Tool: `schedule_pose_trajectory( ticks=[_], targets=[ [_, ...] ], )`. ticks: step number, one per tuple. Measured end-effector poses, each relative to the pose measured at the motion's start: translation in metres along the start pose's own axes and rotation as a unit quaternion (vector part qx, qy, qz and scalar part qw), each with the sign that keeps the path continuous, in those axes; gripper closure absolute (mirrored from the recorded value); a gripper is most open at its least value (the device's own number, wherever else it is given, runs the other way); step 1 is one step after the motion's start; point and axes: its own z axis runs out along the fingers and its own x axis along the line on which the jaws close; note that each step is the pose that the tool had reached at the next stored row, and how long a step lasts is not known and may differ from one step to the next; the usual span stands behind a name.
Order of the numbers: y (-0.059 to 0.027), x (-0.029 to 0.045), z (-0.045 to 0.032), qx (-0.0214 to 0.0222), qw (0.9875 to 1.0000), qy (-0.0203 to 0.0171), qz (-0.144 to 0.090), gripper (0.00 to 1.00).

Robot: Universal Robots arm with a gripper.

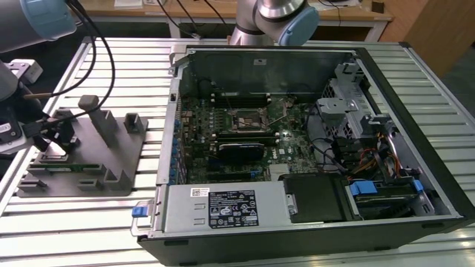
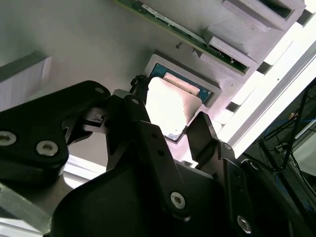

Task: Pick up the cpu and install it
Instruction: 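Pick up the cpu and move it towards the insertion slot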

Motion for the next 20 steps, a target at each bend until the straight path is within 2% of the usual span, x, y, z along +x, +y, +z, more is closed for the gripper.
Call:
schedule_pose_trajectory(
  ticks=[15, 17, 20],
  targets=[
    [-0.0002, 0.0001, 0.0039, 0.0000, 1.0000, 0.0000, 0.000, 0.41],
    [-0.0002, 0.0001, 0.0039, 0.0000, 1.0000, 0.0000, 0.000, 0.45],
    [-0.0002, 0.0001, 0.0040, 0.0000, 1.0000, 0.0000, 0.000, 0.46]
  ],
)
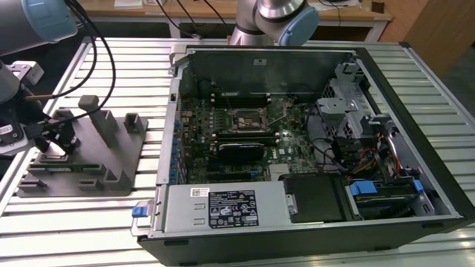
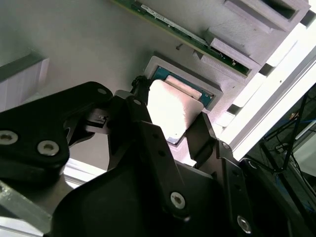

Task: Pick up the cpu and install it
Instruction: 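Pick up the cpu and move it towards the insertion slot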

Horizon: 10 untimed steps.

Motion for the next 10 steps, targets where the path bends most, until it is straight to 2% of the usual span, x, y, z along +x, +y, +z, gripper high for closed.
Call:
schedule_pose_trajectory(
  ticks=[6, 10],
  targets=[
    [0.0000, -0.0001, -0.0005, -0.0001, 1.0000, -0.0002, 0.000, 0.46],
    [0.0003, -0.0002, -0.0059, 0.0000, 1.0000, 0.0000, 0.000, 0.46]
  ],
)
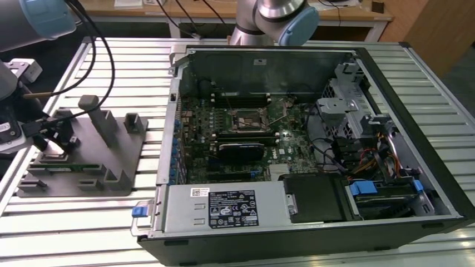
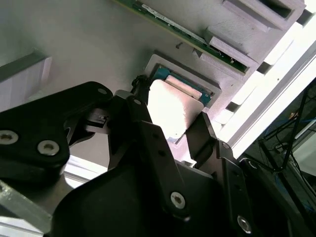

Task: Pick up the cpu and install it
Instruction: 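Pick up the cpu and move it towards the insertion slot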

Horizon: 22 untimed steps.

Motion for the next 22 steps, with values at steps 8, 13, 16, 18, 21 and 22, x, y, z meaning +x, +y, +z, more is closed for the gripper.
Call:
schedule_pose_trajectory(
  ticks=[8, 13, 16, 18, 21, 22],
  targets=[
    [0.0007, -0.0003, -0.0127, 0.0000, 1.0000, 0.0000, 0.000, 0.46],
    [0.0011, -0.0005, -0.0196, 0.0000, 1.0000, 0.0000, 0.000, 0.46],
    [0.0013, -0.0006, -0.0231, 0.0000, 1.0000, 0.0000, 0.000, 0.46],
    [0.0014, -0.0007, -0.0252, 0.0000, 1.0000, 0.0000, 0.000, 0.46],
    [0.0017, -0.0007, -0.0293, 0.0000, 1.0000, 0.0000, 0.000, 0.46],
    [0.0018, -0.0008, -0.0306, 0.0000, 1.0000, 0.0000, 0.000, 0.46]
  ],
)
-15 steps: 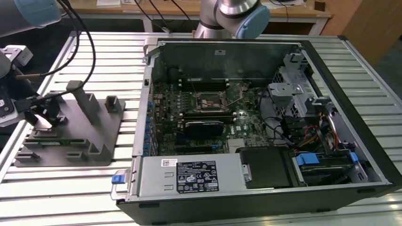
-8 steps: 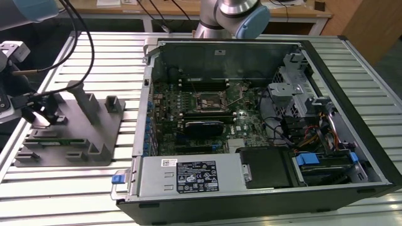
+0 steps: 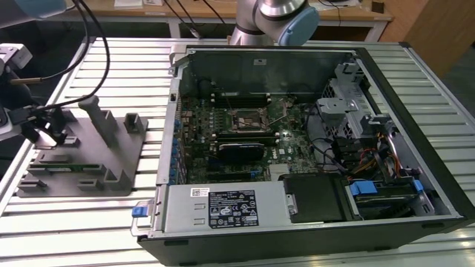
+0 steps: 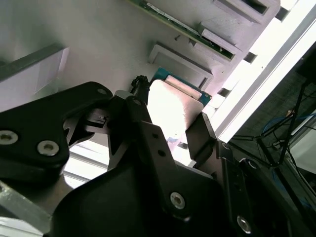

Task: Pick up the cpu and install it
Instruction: 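Pick up the cpu and move it towards the insertion slot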

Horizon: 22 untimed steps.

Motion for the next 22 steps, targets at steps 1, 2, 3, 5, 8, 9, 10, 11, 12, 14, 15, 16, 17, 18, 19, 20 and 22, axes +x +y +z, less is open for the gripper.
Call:
schedule_pose_trajectory(
  ticks=[1, 2, 3, 5, 8, 9, 10, 11, 12, 14, 15, 16, 17, 18, 19, 20, 22],
  targets=[
    [0.0001, 0.0000, -0.0012, 0.0000, 1.0000, 0.0000, 0.000, 0.46],
    [0.0001, 0.0000, -0.0022, 0.0000, 1.0000, 0.0000, 0.000, 0.46],
    [0.0002, -0.0001, -0.0032, 0.0000, 1.0000, 0.0000, 0.000, 0.46],
    [0.0003, -0.0001, -0.0052, -0.0001, 1.0000, 0.0000, 0.000, 0.46],
    [0.0004, -0.0002, -0.0077, 0.0000, 1.0000, 0.0000, 0.000, 0.46],
    [0.0005, -0.0002, -0.0086, 0.0000, 1.0000, 0.0000, 0.000, 0.46],
    [0.0005, -0.0002, -0.0095, -0.0001, 1.0000, 0.0000, 0.000, 0.46],
    [0.0006, -0.0003, -0.0106, 0.0000, 1.0000, 0.0000, 0.000, 0.46],
    [0.0006, -0.0003, -0.0117, -0.0001, 1.0000, 0.0000, 0.000, 0.46],
    [0.0007, -0.0003, -0.0139, 0.0000, 1.0000, 0.0000, 0.000, 0.46],
    [0.0008, -0.0004, -0.0150, 0.0000, 1.0000, 0.0000, 0.000, 0.46],
    [0.0009, -0.0004, -0.0162, -0.0001, 1.0000, 0.0000, 0.000, 0.46],
    [0.0009, -0.0005, -0.0174, -0.0001, 1.0000, 0.0000, 0.000, 0.46],
    [0.0010, -0.0005, -0.0186, -0.0001, 1.0000, 0.0000, 0.000, 0.46],
    [0.0010, -0.0005, -0.0197, -0.0001, 1.0000, 0.0000, 0.000, 0.46],
    [0.0011, -0.0005, -0.0209, -0.0001, 1.0000, 0.0000, 0.000, 0.46],
    [0.0012, -0.0006, -0.0235, 0.0000, 1.0000, 0.0000, 0.000, 0.46]
  ],
)
